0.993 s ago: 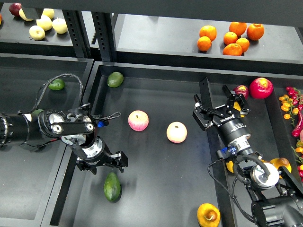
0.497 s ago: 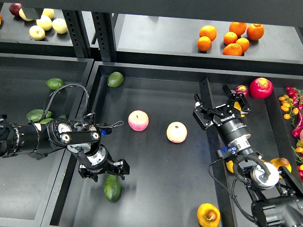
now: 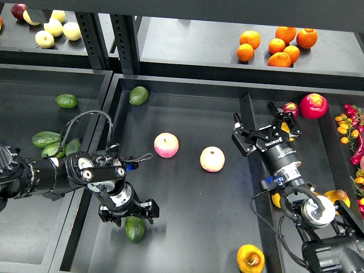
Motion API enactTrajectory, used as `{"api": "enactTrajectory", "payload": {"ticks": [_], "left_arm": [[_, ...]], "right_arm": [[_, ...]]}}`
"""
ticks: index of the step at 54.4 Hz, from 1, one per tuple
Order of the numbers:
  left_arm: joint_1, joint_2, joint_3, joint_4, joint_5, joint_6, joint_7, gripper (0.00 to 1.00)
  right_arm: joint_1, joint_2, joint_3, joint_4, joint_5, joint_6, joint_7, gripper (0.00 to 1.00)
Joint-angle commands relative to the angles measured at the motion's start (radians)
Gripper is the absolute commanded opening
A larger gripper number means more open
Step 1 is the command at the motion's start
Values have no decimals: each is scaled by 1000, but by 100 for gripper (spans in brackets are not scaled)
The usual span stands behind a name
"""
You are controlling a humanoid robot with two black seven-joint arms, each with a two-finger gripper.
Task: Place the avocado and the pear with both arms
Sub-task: 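Lower the left gripper over the dark green avocado and close it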
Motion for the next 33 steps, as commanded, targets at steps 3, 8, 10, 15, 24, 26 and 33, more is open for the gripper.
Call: {"api": "enactTrajectory", "payload": {"ticks": [3,8,10,15,24,26,33], "left_arm": [[15,-4,0,9,1,0,0,99],[21,-6,0,19,1,0,0,97],[22,-6,0,22,1,0,0,97],[26,-7,0,23,1,0,0,93],[29,-16,0,52,-2,0,0,74],[30,-16,0,54,-5,0,0,71],[38,-16,-1,54,-9,0,0,58]], "right_arm": [[-1,0,0,0,0,3,0,100],[-8,0,0,1,0,8,0,100],[-9,0,0,1,2,10,0,100],[-12,0,2,1,2,11,0,100],[-14,0,2,3,2,11,0,100],[-14,0,2,5,2,11,0,100],[-18,0,2,5,4,11,0,100]]}}
